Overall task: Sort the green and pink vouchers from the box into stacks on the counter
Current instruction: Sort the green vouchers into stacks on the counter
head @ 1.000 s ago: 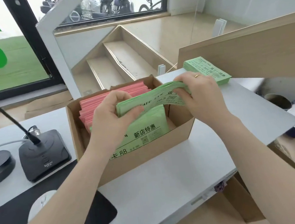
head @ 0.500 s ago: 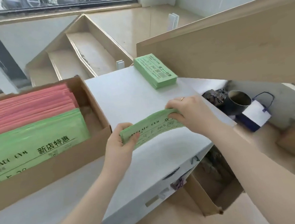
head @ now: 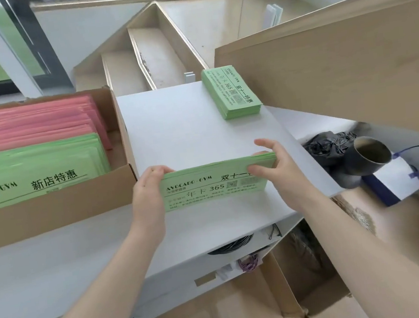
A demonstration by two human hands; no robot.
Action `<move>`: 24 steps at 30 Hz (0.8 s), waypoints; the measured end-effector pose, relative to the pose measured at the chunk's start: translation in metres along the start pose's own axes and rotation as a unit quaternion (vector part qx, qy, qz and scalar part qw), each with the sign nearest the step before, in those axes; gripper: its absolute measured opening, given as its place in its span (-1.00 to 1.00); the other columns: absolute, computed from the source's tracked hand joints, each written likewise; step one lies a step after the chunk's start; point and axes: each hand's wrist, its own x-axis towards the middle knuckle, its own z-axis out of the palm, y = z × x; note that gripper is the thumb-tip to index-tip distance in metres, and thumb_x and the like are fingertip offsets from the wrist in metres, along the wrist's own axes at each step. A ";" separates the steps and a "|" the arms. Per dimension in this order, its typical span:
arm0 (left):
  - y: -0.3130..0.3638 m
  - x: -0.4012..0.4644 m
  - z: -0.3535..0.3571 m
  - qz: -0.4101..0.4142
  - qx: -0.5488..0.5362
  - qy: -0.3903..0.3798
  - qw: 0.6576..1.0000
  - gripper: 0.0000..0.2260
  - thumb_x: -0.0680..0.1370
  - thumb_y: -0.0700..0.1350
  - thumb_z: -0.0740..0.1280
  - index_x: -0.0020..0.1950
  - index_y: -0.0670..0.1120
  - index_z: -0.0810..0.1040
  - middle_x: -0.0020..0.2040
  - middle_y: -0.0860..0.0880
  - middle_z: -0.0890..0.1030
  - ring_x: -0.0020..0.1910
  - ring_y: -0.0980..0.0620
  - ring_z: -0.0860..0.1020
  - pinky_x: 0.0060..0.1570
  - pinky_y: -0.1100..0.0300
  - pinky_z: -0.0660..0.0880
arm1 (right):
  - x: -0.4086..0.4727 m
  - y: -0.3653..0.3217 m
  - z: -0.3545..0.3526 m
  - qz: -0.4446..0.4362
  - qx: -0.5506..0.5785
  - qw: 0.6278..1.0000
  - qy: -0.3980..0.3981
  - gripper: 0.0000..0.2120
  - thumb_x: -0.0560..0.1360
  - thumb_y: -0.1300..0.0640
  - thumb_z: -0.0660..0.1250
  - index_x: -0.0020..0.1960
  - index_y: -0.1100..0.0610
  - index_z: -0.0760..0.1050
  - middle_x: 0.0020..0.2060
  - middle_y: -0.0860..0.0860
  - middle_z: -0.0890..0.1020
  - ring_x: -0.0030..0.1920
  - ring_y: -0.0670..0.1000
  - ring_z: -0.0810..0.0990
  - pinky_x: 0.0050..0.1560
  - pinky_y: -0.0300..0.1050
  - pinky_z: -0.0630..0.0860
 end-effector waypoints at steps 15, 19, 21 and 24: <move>-0.028 0.009 -0.008 0.045 0.189 -0.096 0.976 -0.76 0.54 -0.33 0.25 0.16 -0.09 0.46 0.00 0.14 0.58 -0.01 0.25 0.54 0.13 0.26 0.46 | 0.001 0.004 -0.006 -0.034 0.008 0.999 0.000 -0.84 0.48 0.34 0.31 -0.09 0.09 0.45 -0.17 -0.03 0.63 -0.19 -0.14 0.61 -0.15 -0.25 0.50; -0.028 0.018 -0.008 0.043 0.235 -0.094 0.967 -0.73 0.55 -0.31 0.25 0.17 -0.02 0.43 0.04 0.13 0.56 0.03 0.17 0.50 -0.08 0.45 0.38 | 0.005 0.006 -0.009 -0.062 -0.024 0.997 0.038 -0.76 0.47 0.36 0.32 -0.07 0.02 0.46 -0.16 -0.01 0.61 -0.17 -0.12 0.59 -0.18 -0.30 0.52; -0.025 0.026 -0.008 0.039 0.253 -0.087 0.963 -0.73 0.54 -0.30 0.27 0.19 -0.04 0.44 0.07 0.08 0.57 0.07 0.10 0.51 -0.01 0.31 0.35 | 0.012 0.002 -0.012 -0.086 -0.105 0.990 0.044 -0.73 0.46 0.32 0.35 -0.08 -0.07 0.48 -0.17 -0.02 0.60 -0.17 -0.04 0.55 -0.15 -0.19 0.49; -0.021 0.040 -0.008 0.035 0.268 -0.080 0.959 -0.74 0.53 -0.28 0.28 0.18 -0.04 0.46 0.08 0.06 0.59 0.08 0.07 0.54 0.03 0.22 0.38 | 0.027 -0.003 -0.016 -0.098 -0.257 0.960 0.048 -0.79 0.45 0.23 0.36 -0.06 -0.08 0.51 -0.20 -0.04 0.60 -0.24 -0.03 0.49 -0.23 -0.27 0.39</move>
